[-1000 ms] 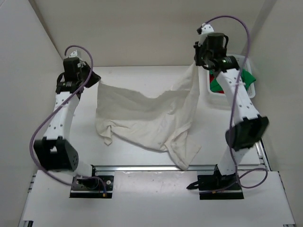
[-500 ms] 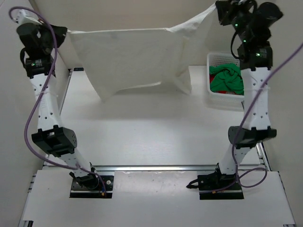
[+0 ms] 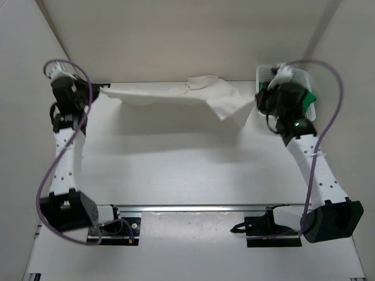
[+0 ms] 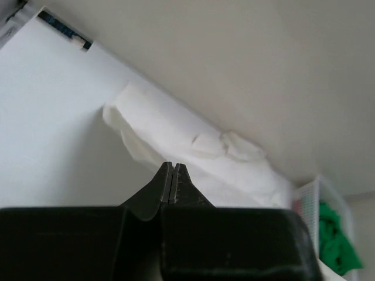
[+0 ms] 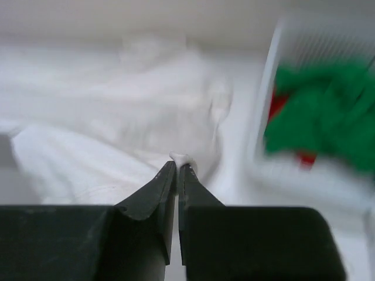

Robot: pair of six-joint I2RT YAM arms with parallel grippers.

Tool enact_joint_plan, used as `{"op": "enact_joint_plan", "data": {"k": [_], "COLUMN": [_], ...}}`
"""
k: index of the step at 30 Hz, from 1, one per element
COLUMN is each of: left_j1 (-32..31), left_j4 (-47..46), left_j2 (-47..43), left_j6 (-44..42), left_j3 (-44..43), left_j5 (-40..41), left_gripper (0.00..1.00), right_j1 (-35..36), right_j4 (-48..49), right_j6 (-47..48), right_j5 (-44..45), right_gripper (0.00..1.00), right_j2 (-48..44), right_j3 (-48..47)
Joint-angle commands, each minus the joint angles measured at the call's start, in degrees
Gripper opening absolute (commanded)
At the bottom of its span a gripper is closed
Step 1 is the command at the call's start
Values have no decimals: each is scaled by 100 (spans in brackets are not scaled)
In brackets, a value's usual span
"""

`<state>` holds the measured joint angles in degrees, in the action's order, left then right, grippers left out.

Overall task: Fold and stack the t-shirts
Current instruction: Flatten out the tshirt, then fold the flattened tshirt in 1/3 of the way

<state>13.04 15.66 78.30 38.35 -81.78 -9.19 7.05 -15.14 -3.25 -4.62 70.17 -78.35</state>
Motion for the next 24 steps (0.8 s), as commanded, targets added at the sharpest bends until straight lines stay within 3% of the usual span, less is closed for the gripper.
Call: {"op": "enact_joint_plan", "data": {"k": [1, 5, 8, 10, 11, 13, 17, 24], "left_j1": [-713, -557, -628, -129, 65, 436, 313, 366], "left_j4": [94, 209, 490, 552, 596, 640, 552, 69], "left_j2": [-1770, -2896, -3346, -3566, -3568, -3647, -3735, -3077], "left_j6": [-784, -610, -452, -451, -460, -565, -601, -311], "left_j3": [1369, 3505, 4448, 5027, 5136, 5435, 5638, 5357], "left_j5": [1601, 1350, 1377, 773, 317, 137, 243, 66], "left_gripper": [0, 0, 0, 0, 0, 0, 0, 0], "right_j1": [533, 789, 711, 719, 728, 605, 736, 271], "right_j4": [-428, -972, -1718, -2062, -2098, -2274, -2319, -1389], "right_j6": [-403, -984, -1389, -1660, -1740, -1942, -2110, -1864], "right_j5": [910, 543, 59, -161, -188, -564, -558, -830], "right_gripper": [0, 0, 1, 0, 0, 0, 0, 0], "right_j2": [-914, -1689, -1901, -2251, -2410, -2771, -3150, -1773], "right_j3": [1913, 3192, 3632, 3913, 4071, 4335, 4337, 3819]}}
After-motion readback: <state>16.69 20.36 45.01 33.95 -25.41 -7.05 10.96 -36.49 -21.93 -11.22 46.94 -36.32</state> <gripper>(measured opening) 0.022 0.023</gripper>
